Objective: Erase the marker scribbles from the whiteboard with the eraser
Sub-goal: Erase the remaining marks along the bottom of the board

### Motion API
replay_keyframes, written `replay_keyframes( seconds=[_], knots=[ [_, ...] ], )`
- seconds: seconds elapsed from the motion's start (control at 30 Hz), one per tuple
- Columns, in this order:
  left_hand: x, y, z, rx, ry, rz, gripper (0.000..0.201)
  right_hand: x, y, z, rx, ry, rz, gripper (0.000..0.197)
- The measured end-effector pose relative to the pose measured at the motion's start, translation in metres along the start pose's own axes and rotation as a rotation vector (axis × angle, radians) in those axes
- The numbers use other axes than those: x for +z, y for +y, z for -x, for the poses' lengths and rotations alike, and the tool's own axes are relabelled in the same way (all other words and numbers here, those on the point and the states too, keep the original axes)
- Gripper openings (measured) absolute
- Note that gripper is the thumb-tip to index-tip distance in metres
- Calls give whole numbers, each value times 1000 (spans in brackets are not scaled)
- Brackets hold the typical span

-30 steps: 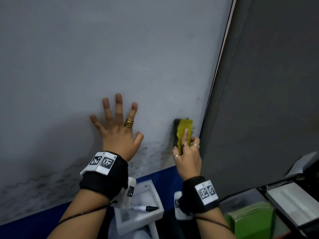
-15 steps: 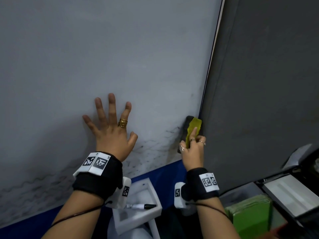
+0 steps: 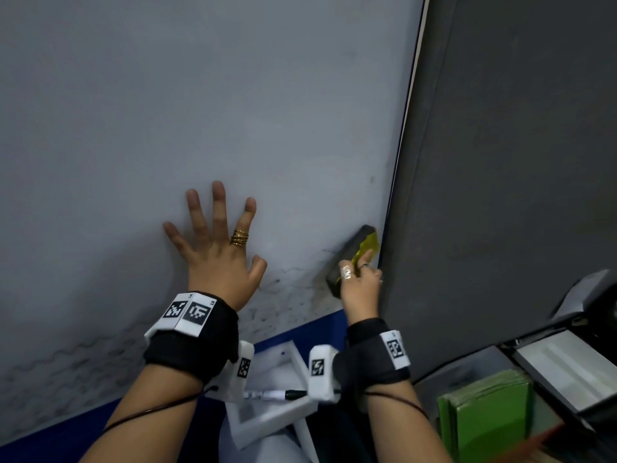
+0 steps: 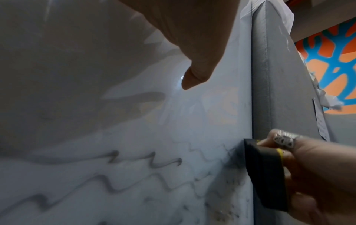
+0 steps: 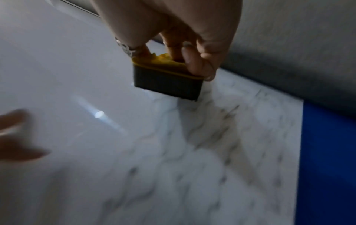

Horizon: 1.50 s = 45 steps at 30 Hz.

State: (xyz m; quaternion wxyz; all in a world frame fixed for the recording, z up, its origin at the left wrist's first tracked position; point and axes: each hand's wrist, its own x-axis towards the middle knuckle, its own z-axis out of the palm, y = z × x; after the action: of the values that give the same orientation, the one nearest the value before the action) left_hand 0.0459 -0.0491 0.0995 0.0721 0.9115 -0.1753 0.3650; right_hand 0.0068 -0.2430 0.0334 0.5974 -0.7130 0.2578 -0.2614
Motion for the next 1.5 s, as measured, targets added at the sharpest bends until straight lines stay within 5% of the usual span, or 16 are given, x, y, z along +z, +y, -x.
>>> replay_keyframes(
  seconds=[0.13,0.33,0.57,0.8,1.03,1.17,1.33,1.5],
  knots=[
    [-1,1,0,-2,2,-4,87,13,3,27,-5,-135,-60,54],
    [-2,-8,4,42,1,-22,94,-29,-16,-26,182,70,-183,21],
    [-1,-9,5,67,-21,-46,97,14,-21,42,165,-166,-222,23],
    [-15,-8,4,64,-169,-92,98,-25,-35,-3,293,32,-324,24],
    [-33,-13,5,122,-274,-220,87,44,-23,74,88,-220,-151,35],
    [-49,-38,-1,284,-137,-238,77,23,-29,61,103,-186,-170,31],
    [-47,-69,-15,366,25,-228,89,-6,-22,24,47,71,29,30],
    [-36,-71,-17,341,-8,-229,111,34,-11,69,5,-121,-72,27]
  ],
)
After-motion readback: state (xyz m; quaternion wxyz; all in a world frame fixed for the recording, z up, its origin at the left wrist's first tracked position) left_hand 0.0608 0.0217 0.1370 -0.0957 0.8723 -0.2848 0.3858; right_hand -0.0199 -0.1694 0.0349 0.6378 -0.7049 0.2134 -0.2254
